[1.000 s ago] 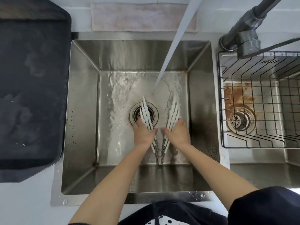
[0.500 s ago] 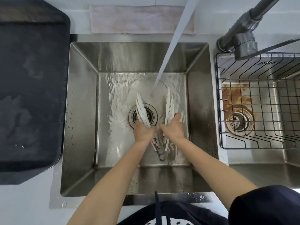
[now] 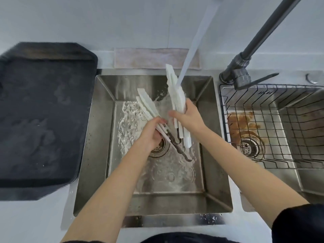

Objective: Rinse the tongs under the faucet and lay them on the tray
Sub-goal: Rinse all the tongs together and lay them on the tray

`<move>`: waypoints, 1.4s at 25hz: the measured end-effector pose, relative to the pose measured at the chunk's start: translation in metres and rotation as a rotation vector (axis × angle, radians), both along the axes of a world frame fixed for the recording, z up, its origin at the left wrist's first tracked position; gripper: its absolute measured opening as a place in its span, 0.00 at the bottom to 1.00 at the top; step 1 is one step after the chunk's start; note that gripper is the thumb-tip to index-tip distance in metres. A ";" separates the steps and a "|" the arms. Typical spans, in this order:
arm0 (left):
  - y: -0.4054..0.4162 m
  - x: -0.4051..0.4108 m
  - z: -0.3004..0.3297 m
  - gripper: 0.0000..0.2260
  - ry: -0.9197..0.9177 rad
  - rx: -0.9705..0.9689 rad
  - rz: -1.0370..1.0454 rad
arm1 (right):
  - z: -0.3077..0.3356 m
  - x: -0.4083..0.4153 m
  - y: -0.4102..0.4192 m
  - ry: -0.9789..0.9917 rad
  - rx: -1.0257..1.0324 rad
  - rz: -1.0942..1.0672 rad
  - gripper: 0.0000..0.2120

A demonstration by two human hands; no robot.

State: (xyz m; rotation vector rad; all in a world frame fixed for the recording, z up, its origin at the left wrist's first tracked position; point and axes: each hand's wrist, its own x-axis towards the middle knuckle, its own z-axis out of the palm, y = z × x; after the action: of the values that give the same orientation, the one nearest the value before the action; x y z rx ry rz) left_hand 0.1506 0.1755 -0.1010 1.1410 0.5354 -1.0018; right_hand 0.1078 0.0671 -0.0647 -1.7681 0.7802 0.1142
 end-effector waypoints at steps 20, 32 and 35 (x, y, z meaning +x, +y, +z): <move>-0.024 0.026 0.061 0.17 -0.436 -0.055 -0.089 | 0.007 -0.029 -0.010 -0.091 0.885 -0.609 0.06; -0.051 0.022 0.091 0.11 -0.832 0.341 -0.306 | 0.000 -0.032 -0.014 -0.084 0.895 -0.684 0.06; -0.046 0.017 0.090 0.07 -0.875 0.306 -0.288 | 0.000 -0.031 -0.013 -0.131 0.828 -0.675 0.03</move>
State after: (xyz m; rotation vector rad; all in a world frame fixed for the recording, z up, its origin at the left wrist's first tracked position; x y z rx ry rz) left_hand 0.1674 0.1297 -0.0112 1.8154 -0.1971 -0.5674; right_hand 0.0769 0.0546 -0.0650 -0.6784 1.0059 -0.1209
